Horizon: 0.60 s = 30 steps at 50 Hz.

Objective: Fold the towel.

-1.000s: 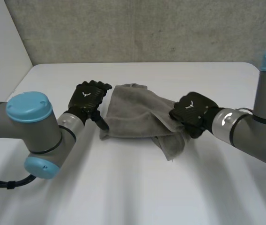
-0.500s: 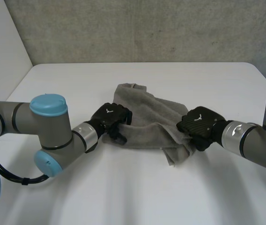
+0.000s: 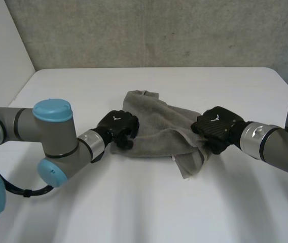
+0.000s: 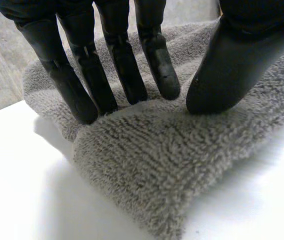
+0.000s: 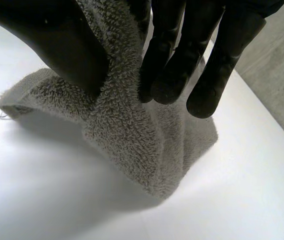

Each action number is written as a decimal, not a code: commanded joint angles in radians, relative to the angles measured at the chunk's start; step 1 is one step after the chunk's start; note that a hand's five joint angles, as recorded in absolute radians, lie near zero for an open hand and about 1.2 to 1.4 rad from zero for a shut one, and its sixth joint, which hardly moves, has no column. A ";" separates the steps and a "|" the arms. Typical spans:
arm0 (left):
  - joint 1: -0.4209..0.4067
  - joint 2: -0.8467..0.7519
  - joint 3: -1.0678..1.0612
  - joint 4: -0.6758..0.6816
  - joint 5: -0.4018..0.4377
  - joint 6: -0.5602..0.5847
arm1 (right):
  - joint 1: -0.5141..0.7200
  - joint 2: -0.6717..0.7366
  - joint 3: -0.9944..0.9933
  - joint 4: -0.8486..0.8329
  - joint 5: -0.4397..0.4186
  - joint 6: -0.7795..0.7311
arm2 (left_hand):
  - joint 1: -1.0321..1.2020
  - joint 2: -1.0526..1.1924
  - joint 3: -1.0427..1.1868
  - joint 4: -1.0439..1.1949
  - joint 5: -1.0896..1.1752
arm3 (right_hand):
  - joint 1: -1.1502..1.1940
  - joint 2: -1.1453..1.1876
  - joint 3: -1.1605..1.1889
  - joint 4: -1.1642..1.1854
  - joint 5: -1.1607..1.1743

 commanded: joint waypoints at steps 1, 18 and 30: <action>0.001 -0.026 0.055 -0.040 -0.015 -0.002 | 0.003 -0.002 -0.008 0.003 -0.002 0.005 | -0.690 -0.695 -0.694 -0.688 -0.714 | 0.091 0.056 0.058 0.066 0.061; 0.009 0.020 0.024 -0.153 -0.089 0.003 | -0.003 0.000 0.018 -0.003 -0.002 0.005 | -0.691 -0.695 -0.694 -0.688 -0.714 | 0.091 0.056 0.058 0.066 0.061; 0.018 0.052 -0.022 -0.208 -0.090 0.003 | -0.009 0.001 0.018 -0.003 0.001 0.004 | -0.470 -0.475 -0.474 -0.468 -0.494 | 0.091 0.056 0.058 0.066 0.061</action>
